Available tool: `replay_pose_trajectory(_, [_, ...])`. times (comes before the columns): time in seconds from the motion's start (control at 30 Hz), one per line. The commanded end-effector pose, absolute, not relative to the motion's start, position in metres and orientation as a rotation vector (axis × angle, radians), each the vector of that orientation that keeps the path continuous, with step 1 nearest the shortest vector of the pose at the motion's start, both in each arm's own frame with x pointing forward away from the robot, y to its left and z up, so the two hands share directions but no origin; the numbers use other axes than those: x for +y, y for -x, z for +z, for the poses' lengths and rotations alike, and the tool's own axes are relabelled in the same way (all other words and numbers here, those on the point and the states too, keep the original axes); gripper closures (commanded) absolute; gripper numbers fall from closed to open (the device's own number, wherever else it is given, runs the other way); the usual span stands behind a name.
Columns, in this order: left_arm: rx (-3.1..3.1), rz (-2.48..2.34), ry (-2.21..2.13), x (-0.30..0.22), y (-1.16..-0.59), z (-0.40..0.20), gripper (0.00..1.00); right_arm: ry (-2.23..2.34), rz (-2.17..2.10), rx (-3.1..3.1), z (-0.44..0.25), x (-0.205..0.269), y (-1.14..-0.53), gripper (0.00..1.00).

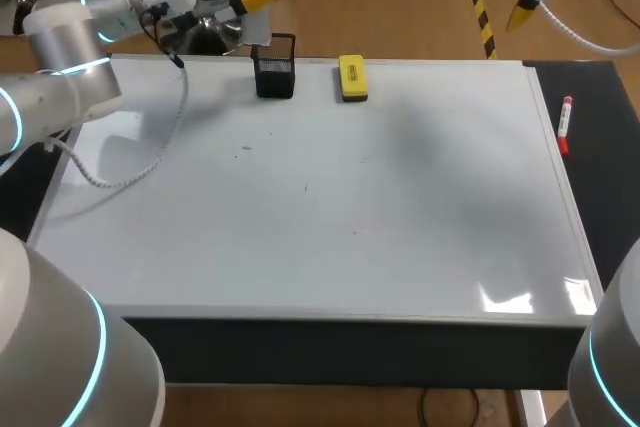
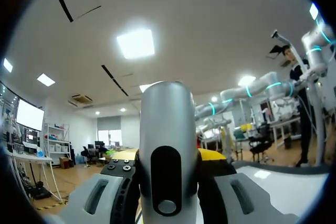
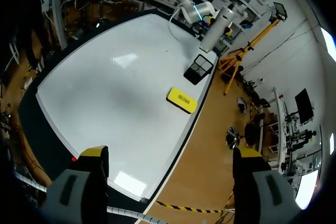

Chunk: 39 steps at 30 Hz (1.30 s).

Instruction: Pick up the inspection probe, press it on each red-marked spot on the whiteboard one by one, put down the probe, pick up the eraser, and wipe off all the red marks.

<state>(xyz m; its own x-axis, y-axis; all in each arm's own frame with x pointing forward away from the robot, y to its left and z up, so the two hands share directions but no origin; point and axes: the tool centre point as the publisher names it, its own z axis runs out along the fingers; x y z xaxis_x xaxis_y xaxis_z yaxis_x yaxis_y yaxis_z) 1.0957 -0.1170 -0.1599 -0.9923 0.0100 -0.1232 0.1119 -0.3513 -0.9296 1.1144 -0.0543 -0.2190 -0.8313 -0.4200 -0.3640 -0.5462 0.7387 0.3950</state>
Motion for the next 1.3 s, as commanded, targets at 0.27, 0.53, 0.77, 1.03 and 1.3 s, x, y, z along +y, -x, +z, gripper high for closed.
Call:
replay_pose_trajectory(0.27, [1.765, -2.626, -0.276, -0.135, -1.12, -0.187, 1.0, 0.765, 0.722, 2.693, -0.218, -0.055, -1.115, 0.0])
replay_pose_trajectory(0.53, [1.745, -2.646, -0.279, -0.14, -1.13, -0.199, 1.0, 0.765, 0.722, 2.693, -0.218, -0.055, -1.115, 0.0])
replay_pose_trajectory(0.77, [1.739, -2.651, -0.284, -0.143, -1.136, -0.213, 1.0, 0.765, 0.722, 2.693, -0.218, -0.055, -1.115, 0.0])
replay_pose_trajectory(1.03, [1.763, -2.643, -0.289, -0.14, -1.139, -0.222, 1.0, 0.765, 0.722, 2.693, -0.218, -0.055, -1.115, 0.0])
replay_pose_trajectory(1.3, [1.789, -2.63, -0.301, -0.137, -1.14, -0.23, 1.0, 0.765, 0.722, 2.693, -0.218, -0.055, -1.115, 0.0])
